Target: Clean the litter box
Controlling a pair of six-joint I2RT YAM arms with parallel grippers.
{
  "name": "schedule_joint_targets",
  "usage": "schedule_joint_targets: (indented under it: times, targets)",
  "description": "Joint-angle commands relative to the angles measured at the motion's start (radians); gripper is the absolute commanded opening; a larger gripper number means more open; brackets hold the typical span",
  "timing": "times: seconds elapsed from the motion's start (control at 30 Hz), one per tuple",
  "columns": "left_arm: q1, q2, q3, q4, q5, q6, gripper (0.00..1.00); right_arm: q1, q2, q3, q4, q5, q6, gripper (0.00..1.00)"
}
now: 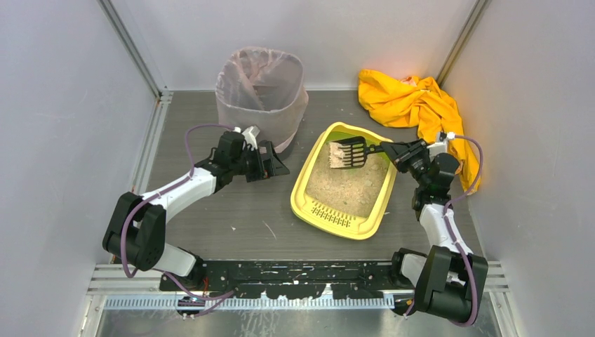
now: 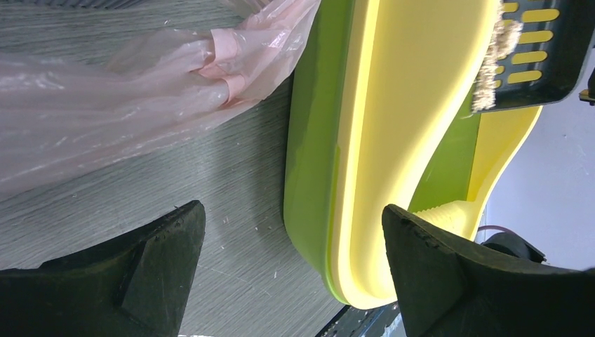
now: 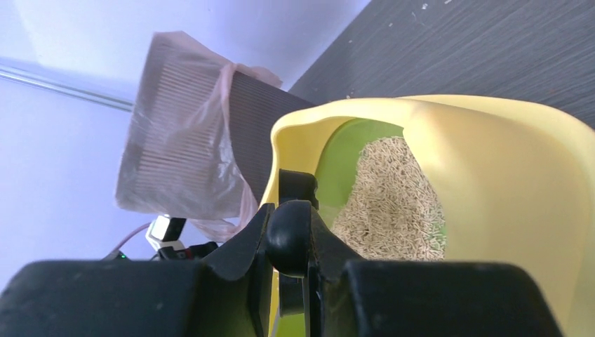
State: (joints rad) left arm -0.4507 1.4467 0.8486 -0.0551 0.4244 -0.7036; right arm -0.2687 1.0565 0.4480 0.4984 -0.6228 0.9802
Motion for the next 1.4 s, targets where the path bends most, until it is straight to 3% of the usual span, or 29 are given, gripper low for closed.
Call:
schedule_joint_targets:
  times: [0.0, 0.23, 0.57, 0.77, 0.9, 1.13, 1.37]
  targets:
    - [-0.005, -0.031, 0.012, 0.049, 0.025, -0.008, 0.95, -0.046, -0.016, -0.006, 0.177, -0.093, 0.123, 0.01]
    - [-0.013, -0.027, 0.012, 0.082, 0.032, -0.015, 0.95, -0.115, -0.016, -0.097, 0.347, -0.147, 0.269, 0.01]
    - [-0.022, -0.023, 0.013, 0.086, 0.036, -0.019, 0.96, -0.203, 0.113, -0.213, 0.781, -0.202, 0.588, 0.01]
    - [-0.023, -0.029, 0.014, 0.084, 0.034, -0.018, 0.96, -0.221, 0.177, -0.226, 0.893, -0.208, 0.641, 0.01]
    - [-0.023, -0.024, 0.015, 0.083, 0.033, -0.017, 0.96, -0.221, 0.149, -0.219, 0.862, -0.207, 0.628, 0.01]
    - [-0.023, -0.021, 0.015, 0.083, 0.033, -0.016, 0.95, -0.221, 0.008, -0.174, 0.644, -0.214, 0.513, 0.01]
    - [-0.023, -0.011, 0.017, 0.087, 0.036, -0.017, 0.96, -0.212, -0.212, -0.133, 0.192, -0.182, 0.189, 0.01]
